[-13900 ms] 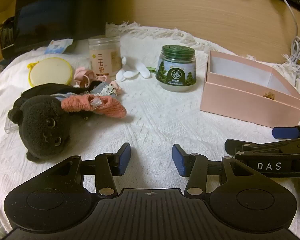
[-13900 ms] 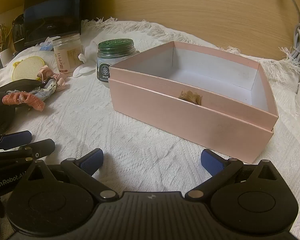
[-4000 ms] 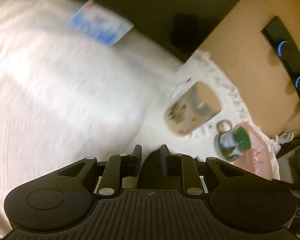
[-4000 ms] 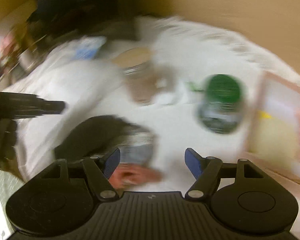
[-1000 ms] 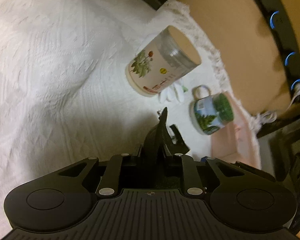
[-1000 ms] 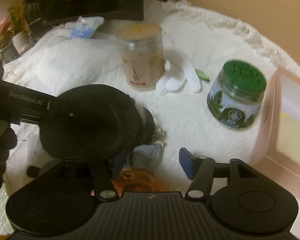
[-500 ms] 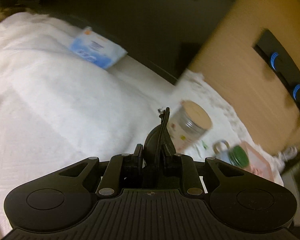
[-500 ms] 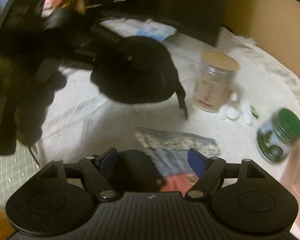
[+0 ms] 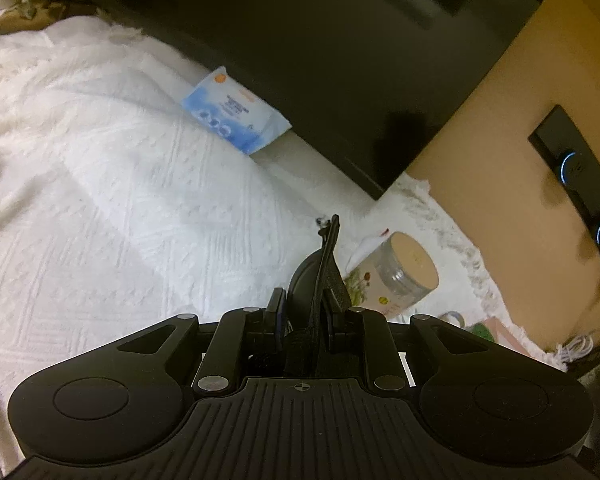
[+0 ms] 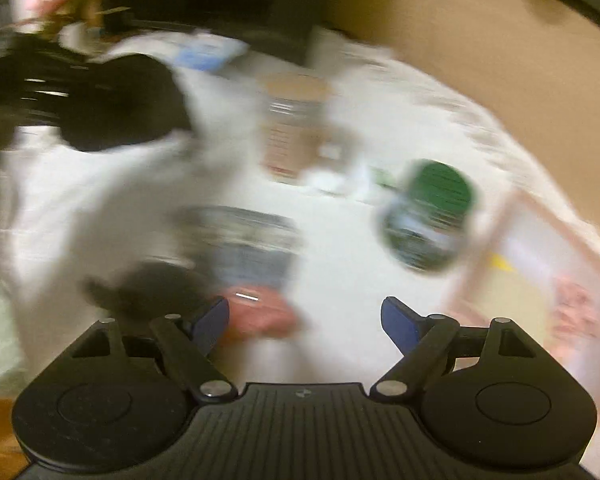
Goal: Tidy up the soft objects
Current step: 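Grasp the clear L-shaped plastic piece with the right gripper while the left holds the plush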
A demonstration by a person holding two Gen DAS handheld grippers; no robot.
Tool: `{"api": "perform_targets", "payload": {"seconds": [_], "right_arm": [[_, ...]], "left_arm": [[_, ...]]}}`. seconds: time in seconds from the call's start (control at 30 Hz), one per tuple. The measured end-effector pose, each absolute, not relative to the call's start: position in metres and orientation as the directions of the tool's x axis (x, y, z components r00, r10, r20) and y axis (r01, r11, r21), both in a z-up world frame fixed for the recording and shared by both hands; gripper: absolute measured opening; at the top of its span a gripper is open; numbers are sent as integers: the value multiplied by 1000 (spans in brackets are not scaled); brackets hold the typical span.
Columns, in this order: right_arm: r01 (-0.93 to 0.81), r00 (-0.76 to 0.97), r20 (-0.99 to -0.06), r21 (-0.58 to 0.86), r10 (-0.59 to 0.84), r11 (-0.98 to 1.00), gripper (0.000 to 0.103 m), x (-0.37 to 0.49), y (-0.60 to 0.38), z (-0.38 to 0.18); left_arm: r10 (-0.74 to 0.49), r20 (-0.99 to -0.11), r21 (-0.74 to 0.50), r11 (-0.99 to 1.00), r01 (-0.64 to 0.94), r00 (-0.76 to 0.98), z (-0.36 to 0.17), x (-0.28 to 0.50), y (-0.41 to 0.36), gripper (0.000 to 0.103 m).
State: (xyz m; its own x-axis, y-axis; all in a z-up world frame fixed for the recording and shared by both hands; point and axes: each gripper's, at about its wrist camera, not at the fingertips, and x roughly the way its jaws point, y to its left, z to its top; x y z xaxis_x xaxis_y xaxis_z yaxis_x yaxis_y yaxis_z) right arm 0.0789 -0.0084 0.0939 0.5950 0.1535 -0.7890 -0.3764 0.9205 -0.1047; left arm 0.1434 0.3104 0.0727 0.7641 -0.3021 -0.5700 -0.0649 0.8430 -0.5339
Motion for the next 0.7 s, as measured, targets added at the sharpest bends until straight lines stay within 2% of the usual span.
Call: {"api": "perform_targets", "payload": {"seconds": [0.1,0.23,0.43,0.53,0.7], "right_arm": [[-322,612,-779,-88,136,943,84,80,-32,103],[-336,622,-754,-17,209,942,84,85,-30,123],[-536,494,-764,107,414,837,84,97,52,129],[-626,372,-784,185,498,758,84,108,104,120],[-659,297,-871,109,391,745,84,118,177,74]], "left_arm": [[-284,-561,-534,842,-78,778,75,138,314,21],[-257,-563,-541,833,-116,786,73,130,326,21],[-216,-564,-539,827,-158,797,73,116,355,21],[-195,-560,-541,823,-176,805,72,108,370,21],[-160,-543,-569,792,-221,824,64,95,403,21]]}}
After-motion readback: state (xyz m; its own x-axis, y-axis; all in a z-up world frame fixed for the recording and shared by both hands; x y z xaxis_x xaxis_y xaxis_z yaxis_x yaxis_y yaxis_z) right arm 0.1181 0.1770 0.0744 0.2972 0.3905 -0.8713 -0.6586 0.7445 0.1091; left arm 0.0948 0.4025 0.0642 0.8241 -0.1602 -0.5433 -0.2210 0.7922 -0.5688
